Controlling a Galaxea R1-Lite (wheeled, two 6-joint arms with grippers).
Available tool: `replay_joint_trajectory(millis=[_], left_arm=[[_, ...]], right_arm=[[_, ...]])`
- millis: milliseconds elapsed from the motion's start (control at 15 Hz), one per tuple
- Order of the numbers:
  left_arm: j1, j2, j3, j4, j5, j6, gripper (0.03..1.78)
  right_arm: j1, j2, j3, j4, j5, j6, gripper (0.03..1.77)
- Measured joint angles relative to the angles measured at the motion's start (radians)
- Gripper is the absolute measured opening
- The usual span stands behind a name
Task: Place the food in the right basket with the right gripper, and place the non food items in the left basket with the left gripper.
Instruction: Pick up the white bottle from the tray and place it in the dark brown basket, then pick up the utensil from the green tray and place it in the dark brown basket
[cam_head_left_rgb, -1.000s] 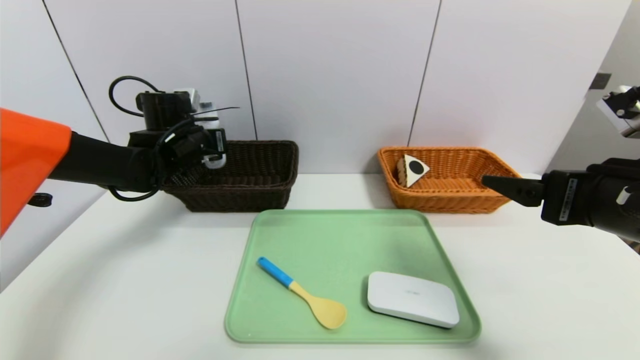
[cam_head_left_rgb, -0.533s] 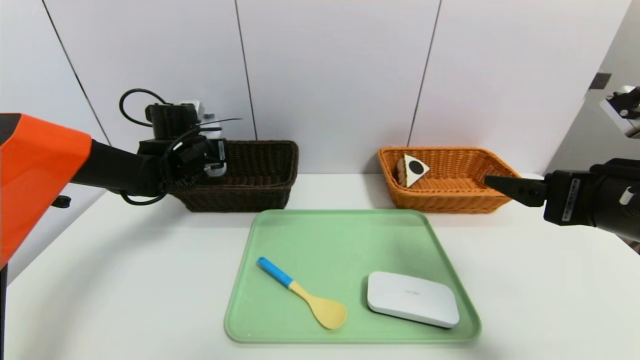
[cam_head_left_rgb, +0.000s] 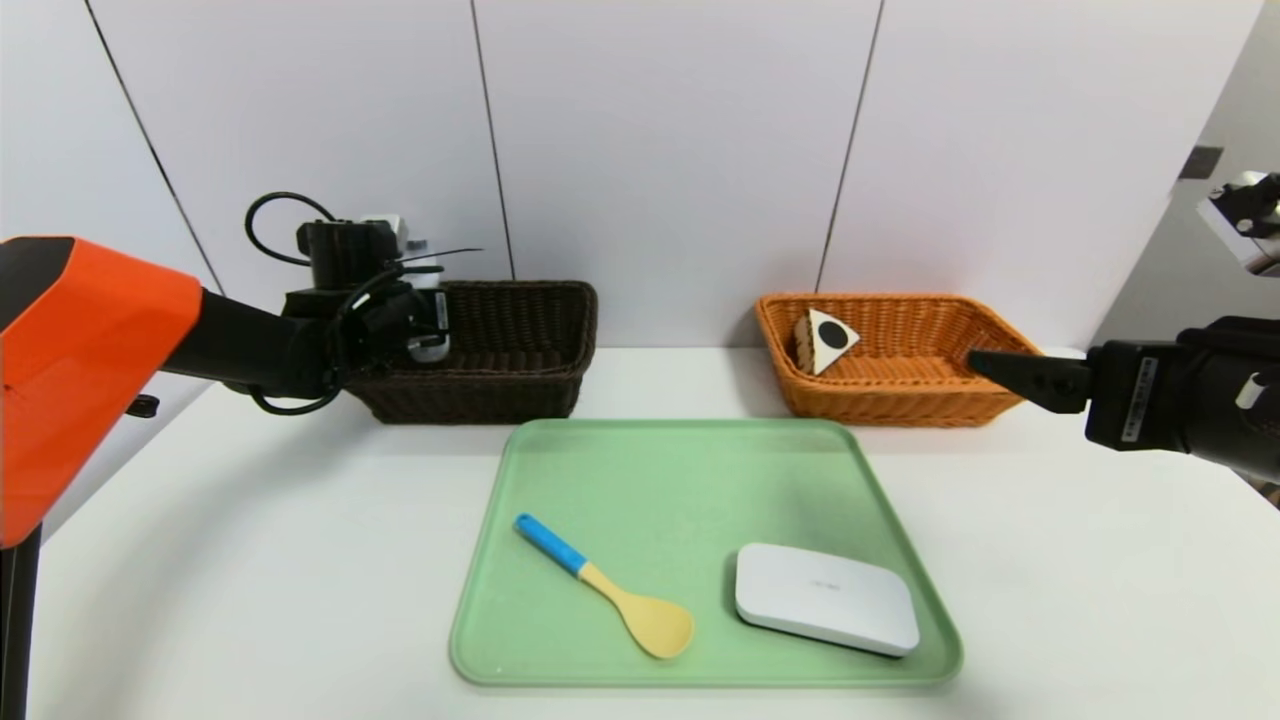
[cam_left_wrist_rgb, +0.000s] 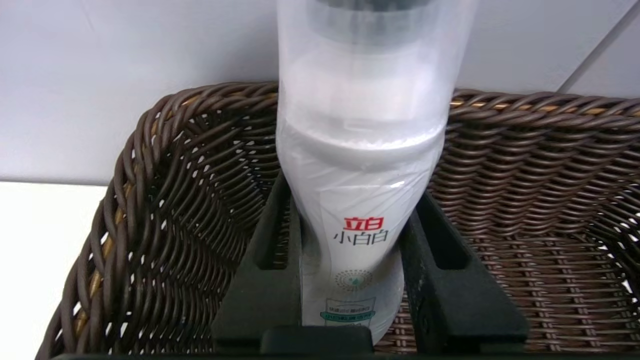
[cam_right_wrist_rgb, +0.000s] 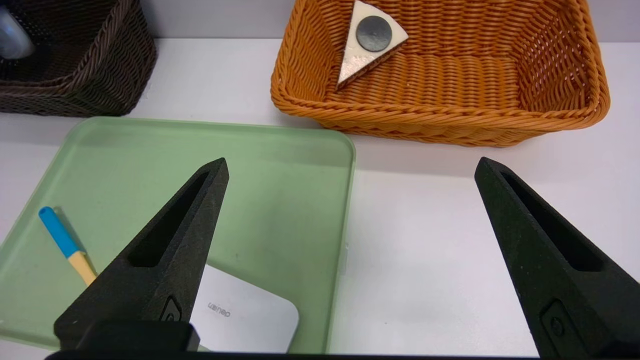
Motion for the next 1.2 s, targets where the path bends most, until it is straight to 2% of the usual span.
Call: replay_joint_trajectory(millis=[133,333,600,1000,1200], left_arm=[[-0.002,0.001,0.000,0.000,0.000,-0.001,0.57],[-0.001,0.001,0.001,-0.001,0.000,-0.001,0.94],[-0.001,0.001,0.002,-0.002,0.000,-0.002,1.25],[-0.001,-0.067,0.010,0.022,-0.001,0.000,1.49],[-0.020,-0.225,0.019,0.140,-0.021,0.000,1.56]], right_arm=[[0.000,-0.001,0.004,0.000,0.000,0.000,1.70],[0.000,-0.004,0.012,0.000,-0.001,0.001,1.70],[0.000,-0.007,0.014,0.000,-0.001,0.001,1.70],[-0.001,-0.020,0.025,0.001,-0.003,0.001,1.70],[-0.001,-0.028,0.032,0.001,-0.004,0.002,1.70]])
